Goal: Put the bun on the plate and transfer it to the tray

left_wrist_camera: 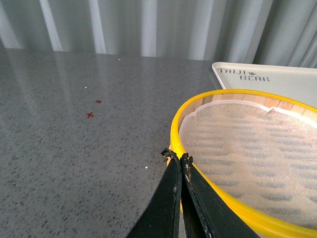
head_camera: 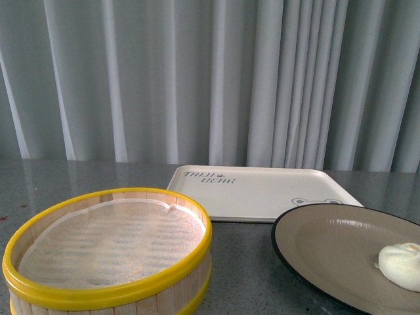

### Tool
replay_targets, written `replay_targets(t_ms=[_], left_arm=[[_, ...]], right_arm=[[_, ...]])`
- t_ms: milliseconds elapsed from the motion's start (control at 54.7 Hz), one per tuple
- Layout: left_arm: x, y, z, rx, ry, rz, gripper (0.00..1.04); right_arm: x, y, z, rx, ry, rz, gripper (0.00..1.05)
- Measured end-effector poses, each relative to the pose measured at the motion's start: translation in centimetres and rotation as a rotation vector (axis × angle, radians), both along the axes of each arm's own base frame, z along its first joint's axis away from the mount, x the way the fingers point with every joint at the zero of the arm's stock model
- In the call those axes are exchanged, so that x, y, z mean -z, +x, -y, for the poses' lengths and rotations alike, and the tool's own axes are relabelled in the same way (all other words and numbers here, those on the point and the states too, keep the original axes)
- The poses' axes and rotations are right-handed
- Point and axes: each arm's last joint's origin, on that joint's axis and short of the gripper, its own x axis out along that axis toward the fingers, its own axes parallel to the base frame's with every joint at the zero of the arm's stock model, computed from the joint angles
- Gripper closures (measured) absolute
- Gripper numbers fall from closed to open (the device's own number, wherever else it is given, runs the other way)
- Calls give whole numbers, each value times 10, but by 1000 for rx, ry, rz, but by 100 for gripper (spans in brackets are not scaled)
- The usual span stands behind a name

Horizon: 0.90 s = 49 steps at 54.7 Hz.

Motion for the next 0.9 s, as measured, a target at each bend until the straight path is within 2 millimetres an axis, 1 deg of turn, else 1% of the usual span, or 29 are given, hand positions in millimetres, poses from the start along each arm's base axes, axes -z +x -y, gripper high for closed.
replay_targets(t_ms=[37, 146, 238, 366, 494, 896], left_arm=[[2, -6, -2, 0, 0, -1, 101], [6, -17, -9, 22, 0, -3, 101], [8, -25, -15, -2, 0, -1, 101], [11, -34, -16, -4, 0, -3, 101], [19, -41, -16, -2, 0, 4, 101], [11, -58, -16, -1, 0, 27, 101]], right_arm=[[0, 0, 0, 0, 0, 0, 9], [0, 0, 0, 0, 0, 0, 9], [0, 0, 0, 0, 0, 0, 9], [0, 0, 0, 0, 0, 0, 9], [0, 0, 0, 0, 0, 0, 9], [0, 0, 0, 0, 0, 0, 9]])
